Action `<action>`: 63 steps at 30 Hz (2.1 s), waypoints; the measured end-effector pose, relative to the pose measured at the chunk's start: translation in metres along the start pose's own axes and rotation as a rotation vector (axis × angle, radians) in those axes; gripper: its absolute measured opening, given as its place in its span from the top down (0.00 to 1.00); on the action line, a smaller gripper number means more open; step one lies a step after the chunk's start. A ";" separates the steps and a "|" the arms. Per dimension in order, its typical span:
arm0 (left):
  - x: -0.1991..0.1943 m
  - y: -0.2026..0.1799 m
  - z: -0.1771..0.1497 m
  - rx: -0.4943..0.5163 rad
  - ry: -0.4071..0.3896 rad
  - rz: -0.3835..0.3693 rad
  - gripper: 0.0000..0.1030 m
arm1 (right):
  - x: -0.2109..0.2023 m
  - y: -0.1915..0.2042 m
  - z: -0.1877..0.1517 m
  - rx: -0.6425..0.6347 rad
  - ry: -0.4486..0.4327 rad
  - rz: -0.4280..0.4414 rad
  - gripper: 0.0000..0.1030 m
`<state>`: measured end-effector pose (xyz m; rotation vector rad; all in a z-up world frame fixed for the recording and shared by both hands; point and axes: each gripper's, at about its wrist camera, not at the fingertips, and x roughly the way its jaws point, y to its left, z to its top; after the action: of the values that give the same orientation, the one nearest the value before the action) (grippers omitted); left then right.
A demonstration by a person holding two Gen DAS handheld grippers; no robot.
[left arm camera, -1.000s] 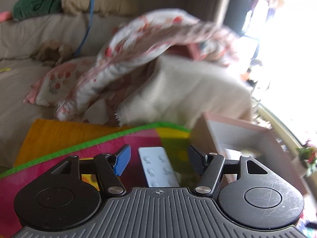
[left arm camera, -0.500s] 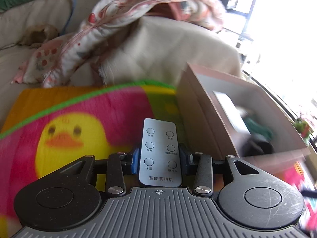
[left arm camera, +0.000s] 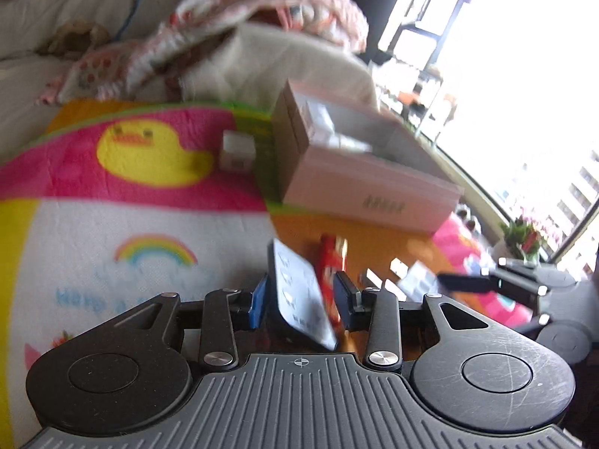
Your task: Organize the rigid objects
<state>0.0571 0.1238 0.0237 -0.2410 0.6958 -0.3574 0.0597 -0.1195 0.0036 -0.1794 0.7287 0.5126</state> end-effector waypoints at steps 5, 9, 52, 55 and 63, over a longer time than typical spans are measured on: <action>0.019 0.018 0.057 -0.008 -0.124 0.064 0.60 | -0.002 -0.005 -0.002 0.009 -0.033 -0.039 0.21; 0.087 0.031 0.096 0.014 -0.035 0.099 0.60 | 0.006 -0.009 -0.004 0.032 -0.014 -0.042 0.21; 0.111 0.031 0.065 0.048 -0.066 0.028 0.58 | 0.008 -0.006 -0.005 0.039 -0.013 -0.031 0.13; 0.105 0.045 0.057 -0.059 -0.106 -0.015 0.59 | 0.005 -0.011 -0.007 0.062 -0.024 -0.012 0.13; 0.100 0.061 0.054 -0.166 -0.146 -0.040 0.59 | 0.003 -0.026 -0.010 0.165 -0.056 0.006 0.08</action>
<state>0.1787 0.1451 -0.0150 -0.4346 0.5773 -0.3174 0.0688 -0.1440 -0.0063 -0.0089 0.7138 0.4594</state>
